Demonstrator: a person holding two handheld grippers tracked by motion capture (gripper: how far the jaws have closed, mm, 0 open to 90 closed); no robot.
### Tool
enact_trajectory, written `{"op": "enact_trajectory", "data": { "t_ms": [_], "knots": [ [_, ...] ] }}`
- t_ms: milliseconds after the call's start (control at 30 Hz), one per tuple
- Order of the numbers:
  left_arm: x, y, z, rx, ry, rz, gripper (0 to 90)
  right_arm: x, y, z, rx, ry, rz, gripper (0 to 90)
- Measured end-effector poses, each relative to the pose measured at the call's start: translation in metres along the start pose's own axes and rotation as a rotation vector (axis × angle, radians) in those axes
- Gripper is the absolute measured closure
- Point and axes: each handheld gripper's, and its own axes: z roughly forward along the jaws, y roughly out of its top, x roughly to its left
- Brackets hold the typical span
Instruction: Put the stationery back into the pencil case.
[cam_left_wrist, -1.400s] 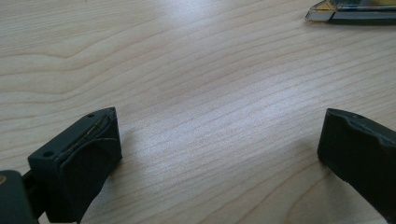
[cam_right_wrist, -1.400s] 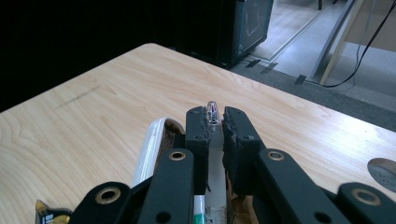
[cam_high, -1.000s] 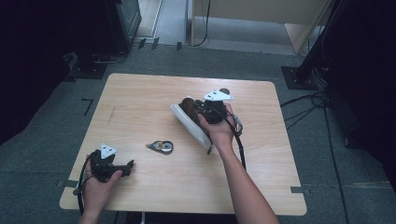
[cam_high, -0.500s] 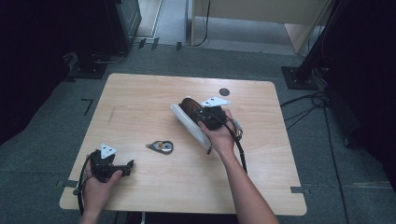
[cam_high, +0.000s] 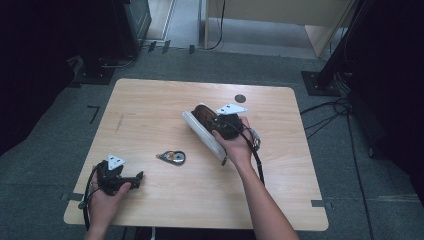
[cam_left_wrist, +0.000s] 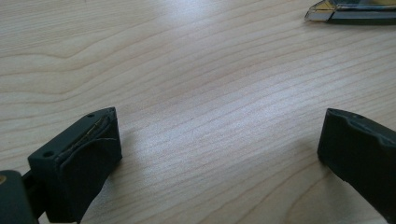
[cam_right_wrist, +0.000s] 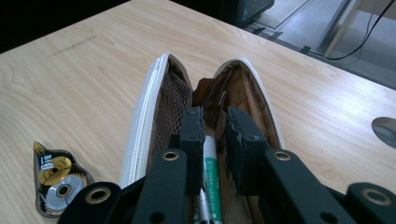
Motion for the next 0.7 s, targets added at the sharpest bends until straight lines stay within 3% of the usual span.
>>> {"op": "enact_trajectory", "data": {
  "t_ms": [300,600,700],
  "knots": [
    [0.000,0.000,0.000,0.001,0.000,0.001,0.0,0.008,0.002,-0.021,-0.053,0.011,0.004,70.3],
    [-0.004,0.002,0.001,-0.006,0.002,-0.002,0.0,0.027,-0.014,-0.048,-0.079,0.063,0.033,48.4],
    [-0.007,0.004,-0.002,-0.010,0.000,-0.009,11.5,0.036,-0.021,-0.056,-0.090,0.094,0.031,44.1]
  ]
}}
